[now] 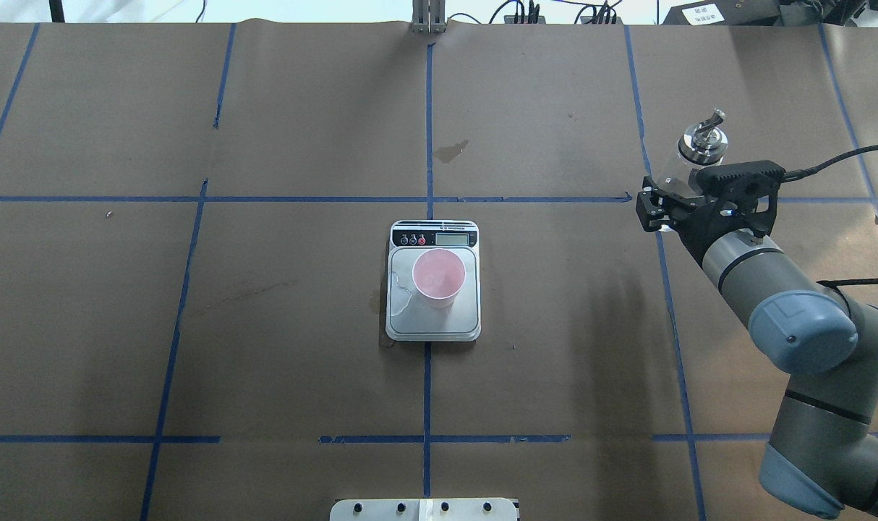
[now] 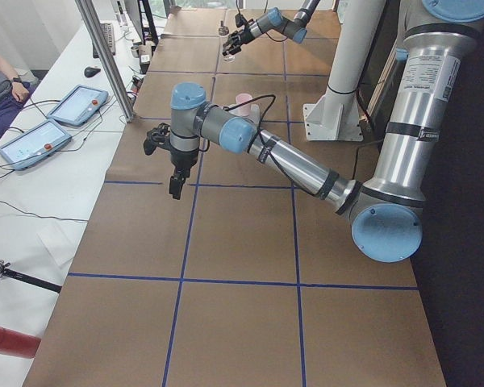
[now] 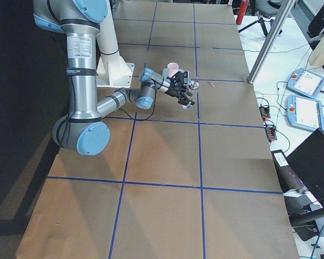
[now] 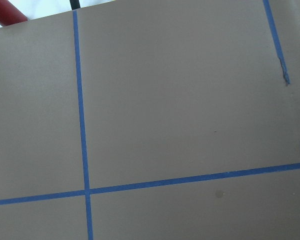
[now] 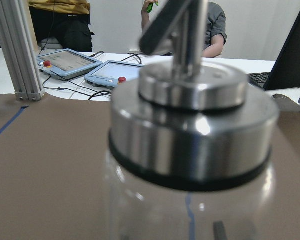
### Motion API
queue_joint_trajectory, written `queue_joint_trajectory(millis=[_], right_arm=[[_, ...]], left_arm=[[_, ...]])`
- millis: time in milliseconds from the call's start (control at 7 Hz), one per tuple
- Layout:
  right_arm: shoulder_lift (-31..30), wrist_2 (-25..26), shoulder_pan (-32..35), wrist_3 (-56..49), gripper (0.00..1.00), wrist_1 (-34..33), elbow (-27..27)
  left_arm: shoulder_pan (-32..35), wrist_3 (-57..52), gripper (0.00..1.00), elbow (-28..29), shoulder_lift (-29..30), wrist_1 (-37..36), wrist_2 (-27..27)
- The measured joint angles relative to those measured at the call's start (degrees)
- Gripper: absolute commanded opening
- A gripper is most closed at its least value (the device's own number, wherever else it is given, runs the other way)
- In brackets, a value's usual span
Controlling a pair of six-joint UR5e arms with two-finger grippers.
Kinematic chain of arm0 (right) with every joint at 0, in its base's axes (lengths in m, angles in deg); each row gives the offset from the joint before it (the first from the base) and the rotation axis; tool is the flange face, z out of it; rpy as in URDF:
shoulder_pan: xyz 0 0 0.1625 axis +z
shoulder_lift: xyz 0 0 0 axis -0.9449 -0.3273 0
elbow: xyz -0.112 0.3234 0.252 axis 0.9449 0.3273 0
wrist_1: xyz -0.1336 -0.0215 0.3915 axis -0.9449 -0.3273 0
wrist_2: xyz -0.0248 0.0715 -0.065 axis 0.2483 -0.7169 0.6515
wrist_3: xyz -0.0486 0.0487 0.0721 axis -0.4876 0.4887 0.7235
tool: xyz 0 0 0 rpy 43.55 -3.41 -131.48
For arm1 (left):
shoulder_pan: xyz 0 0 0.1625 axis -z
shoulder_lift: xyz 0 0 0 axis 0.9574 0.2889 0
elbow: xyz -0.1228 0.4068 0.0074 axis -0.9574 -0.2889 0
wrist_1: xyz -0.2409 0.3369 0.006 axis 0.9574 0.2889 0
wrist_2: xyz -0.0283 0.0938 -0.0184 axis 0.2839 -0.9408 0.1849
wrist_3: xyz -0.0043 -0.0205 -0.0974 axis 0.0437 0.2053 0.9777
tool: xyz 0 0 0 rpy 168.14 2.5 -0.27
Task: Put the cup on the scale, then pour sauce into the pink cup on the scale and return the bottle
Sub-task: 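Lower the glass bottle to its original spot with the right gripper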
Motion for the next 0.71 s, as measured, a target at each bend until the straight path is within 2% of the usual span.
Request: queue_joint_trajectory(millis=[429, 714], right_arm=[[-0.71, 2.05, -1.11, 2.77, 0.00, 7.15, 7.61], [-0.21, 4.89, -3.79, 2.77, 0.00, 7.92, 9.47]], left_arm=[[0.16, 0.07, 1.00, -0.23, 0.10, -0.07, 0.02], [0.15, 0.07, 1.00, -0.16, 0.10, -0.04, 0.02]])
